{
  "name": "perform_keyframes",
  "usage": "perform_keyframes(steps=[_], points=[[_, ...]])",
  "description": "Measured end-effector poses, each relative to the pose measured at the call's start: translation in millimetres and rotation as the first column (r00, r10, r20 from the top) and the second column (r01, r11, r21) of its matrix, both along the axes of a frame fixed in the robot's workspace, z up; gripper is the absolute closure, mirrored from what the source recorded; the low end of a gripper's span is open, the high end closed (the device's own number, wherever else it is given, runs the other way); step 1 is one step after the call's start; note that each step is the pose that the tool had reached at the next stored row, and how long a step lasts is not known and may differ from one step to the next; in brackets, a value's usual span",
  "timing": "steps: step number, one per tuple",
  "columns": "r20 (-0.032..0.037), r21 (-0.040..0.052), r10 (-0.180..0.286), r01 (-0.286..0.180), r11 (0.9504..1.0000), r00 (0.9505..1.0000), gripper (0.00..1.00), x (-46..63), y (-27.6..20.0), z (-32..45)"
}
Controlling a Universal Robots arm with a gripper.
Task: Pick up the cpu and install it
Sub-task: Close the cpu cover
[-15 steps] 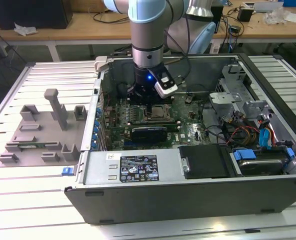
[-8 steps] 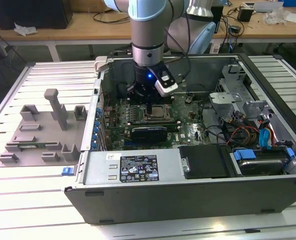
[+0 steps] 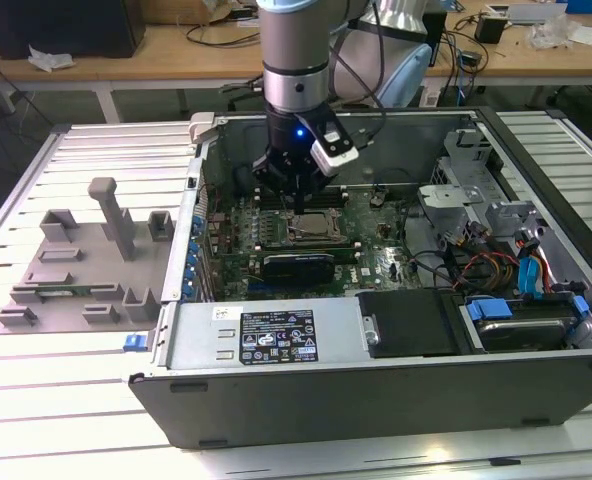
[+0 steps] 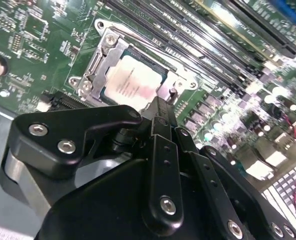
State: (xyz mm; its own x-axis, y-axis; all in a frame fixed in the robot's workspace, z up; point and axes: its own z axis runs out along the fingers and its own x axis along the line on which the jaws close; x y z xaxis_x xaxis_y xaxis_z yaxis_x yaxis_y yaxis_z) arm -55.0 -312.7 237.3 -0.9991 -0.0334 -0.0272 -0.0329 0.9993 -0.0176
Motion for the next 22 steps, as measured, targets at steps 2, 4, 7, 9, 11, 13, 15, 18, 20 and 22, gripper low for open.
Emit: perform_keyframes(steps=[2, 4, 7, 9, 11, 13, 15, 18, 20, 22], points=[[0.0000, -0.0019, 0.000, 0.000, 1.0000, 1.0000, 0.89, 0.0, 0.0, 6.1], [0.0000, -0.0045, 0.000, 0.000, 1.0000, 1.0000, 0.89, 0.0, 0.0, 12.0], [0.0001, -0.0052, 0.000, 0.000, 1.0000, 1.0000, 0.89, 0.0, 0.0, 12.2], [-0.0004, -0.0055, 0.000, 0.000, 1.0000, 1.0000, 0.89, 2.2, -0.1, 12.3], [-0.0045, -0.0053, 0.000, 0.000, 1.0000, 1.0000, 0.89, 11.0, -0.4, 12.2], [-0.0090, -0.0053, 0.000, 0.000, 1.0000, 1.0000, 0.89, 19.5, -0.6, 12.2], [-0.0123, -0.0055, 0.000, 0.000, 1.0000, 0.9999, 0.89, 23.8, -0.7, 12.8], [-0.0124, -0.0054, 0.000, 0.000, 1.0000, 0.9999, 0.89, 23.9, -0.7, 19.0], [-0.0123, -0.0054, 0.000, 0.000, 1.0000, 0.9999, 0.89, 23.9, -0.7, 25.0], [-0.0122, -0.0052, 0.000, 0.000, 1.0000, 0.9999, 0.89, 23.9, -0.6, 25.6]])
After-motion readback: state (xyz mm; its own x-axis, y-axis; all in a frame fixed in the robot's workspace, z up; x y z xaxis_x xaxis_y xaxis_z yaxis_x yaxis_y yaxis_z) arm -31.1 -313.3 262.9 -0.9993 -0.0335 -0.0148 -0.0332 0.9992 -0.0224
